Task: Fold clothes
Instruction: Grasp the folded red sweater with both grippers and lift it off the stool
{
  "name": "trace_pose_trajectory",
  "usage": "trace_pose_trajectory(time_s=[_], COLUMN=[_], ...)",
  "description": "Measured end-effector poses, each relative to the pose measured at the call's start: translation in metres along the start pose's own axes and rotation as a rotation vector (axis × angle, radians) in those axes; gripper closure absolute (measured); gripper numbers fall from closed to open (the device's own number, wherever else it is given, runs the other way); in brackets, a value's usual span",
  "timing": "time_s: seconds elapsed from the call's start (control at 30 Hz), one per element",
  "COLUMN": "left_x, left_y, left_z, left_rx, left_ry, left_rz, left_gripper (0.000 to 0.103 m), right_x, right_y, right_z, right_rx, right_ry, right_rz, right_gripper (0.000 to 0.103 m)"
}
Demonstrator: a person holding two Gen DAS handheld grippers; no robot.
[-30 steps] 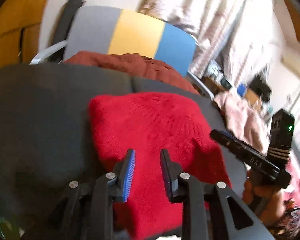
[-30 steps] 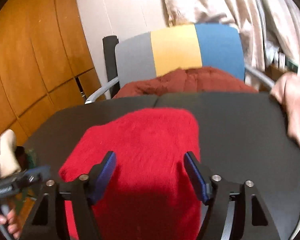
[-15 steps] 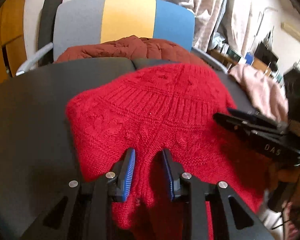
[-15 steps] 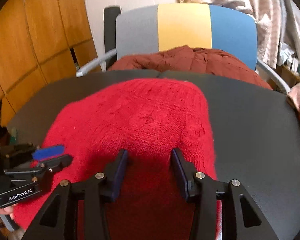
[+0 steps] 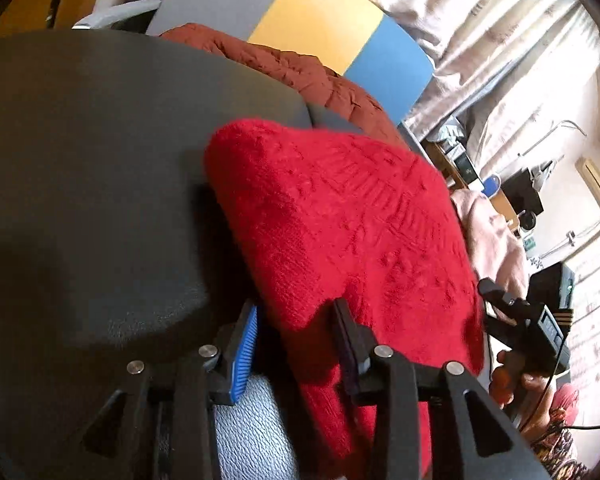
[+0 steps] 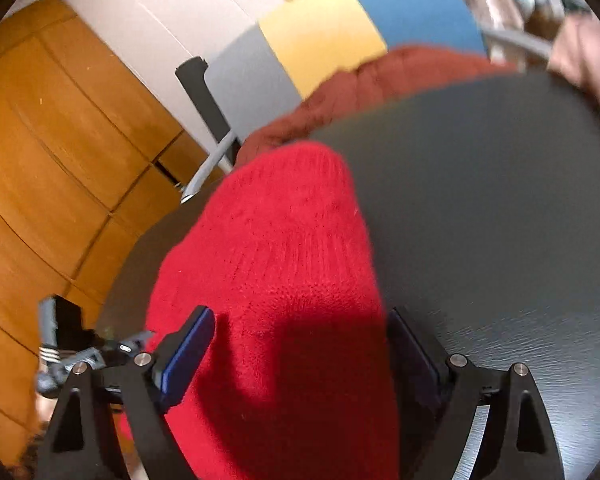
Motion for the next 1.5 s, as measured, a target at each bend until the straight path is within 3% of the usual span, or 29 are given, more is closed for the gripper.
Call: trace_pose_trajectory(time_s=[0.17, 0.27, 0.37, 0.47, 0.53, 0.73, 0.87, 1.0, 1.07, 1.13, 1.17, 1.23, 1.3, 1.4, 1.5], left_x=[0.013, 0.019, 0.026, 0.03, 0.029, 0.011, 0.006, 0.01, 0.013, 0.018, 0.02, 0.025, 0.03, 0.033, 0.031], left_y=[0.002, 0.001, -0.002, 0.0, 0.009, 0.054, 0.071, 0.067, 0.063, 0.058, 0.055, 0.049, 0.045, 0.044, 0.049], left_z=[0.016, 0.017, 0.011, 0.002, -0.007, -0.036, -0.045, -0.046, -0.048, -0.05, -0.05, -0.052, -0.055, -0.059, -0.065], left_rx=[-0.192, -0.231, -0.205, -0.158, -0.124, -0.067, -0.104, -0.143, -0.147, -0.132, -0.123, -0.106, -0.084, -0.029, 0.017], left_ry=[0.146, 0.207, 0.224, 0.224, 0.236, 0.27, 0.317, 0.329, 0.326, 0.32, 0.319, 0.316, 0.318, 0.311, 0.272], left_rz=[0.012, 0.001, 0.002, 0.019, 0.036, 0.069, 0.087, 0.099, 0.109, 0.122, 0.127, 0.133, 0.134, 0.106, 0.071], left_gripper=[0.061, 0.061, 0.06, 0.059, 0.059, 0.059, 0.059, 0.059, 0.058, 0.058, 0.058, 0.057, 0.056, 0.056, 0.056], right_x=[0.023, 0.03, 0.032, 0.031, 0.025, -0.02, -0.049, -0.059, -0.061, -0.062, -0.061, -0.059, -0.06, -0.074, -0.075], right_y=[0.007, 0.009, 0.012, 0.017, 0.021, 0.067, 0.099, 0.11, 0.109, 0.108, 0.11, 0.111, 0.109, 0.122, 0.125], right_z=[-0.006, -0.007, -0.004, -0.002, -0.006, -0.03, -0.043, -0.049, -0.043, -0.03, -0.022, -0.012, -0.015, -0.035, -0.034], right_rx=[0.086, 0.142, 0.109, 0.074, 0.131, 0.3, 0.349, 0.381, 0.331, 0.218, 0.143, 0.046, 0.059, 0.176, 0.156], right_ry=[-0.048, -0.075, -0.046, -0.015, -0.05, -0.182, -0.201, -0.213, -0.189, -0.128, -0.083, -0.019, -0.024, -0.089, -0.088], right_rz=[0.076, 0.075, 0.083, 0.111, 0.126, 0.119, 0.12, 0.106, 0.088, 0.077, 0.078, 0.07, 0.064, 0.05, 0.057], right_gripper=[0.013, 0.013, 0.017, 0.035, 0.048, 0.058, 0.058, 0.055, 0.045, 0.028, 0.027, 0.026, 0.026, 0.025, 0.025])
Point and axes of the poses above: each gripper's, at about its wrist camera, not at the fingertips, and x roughly the way its jaws point, z to its left, y to its underside, the point moved 8 cm from there along x, roughly the way its jaws point, and after that the axes turned 11 degrees about x, right-handed, at the moved point
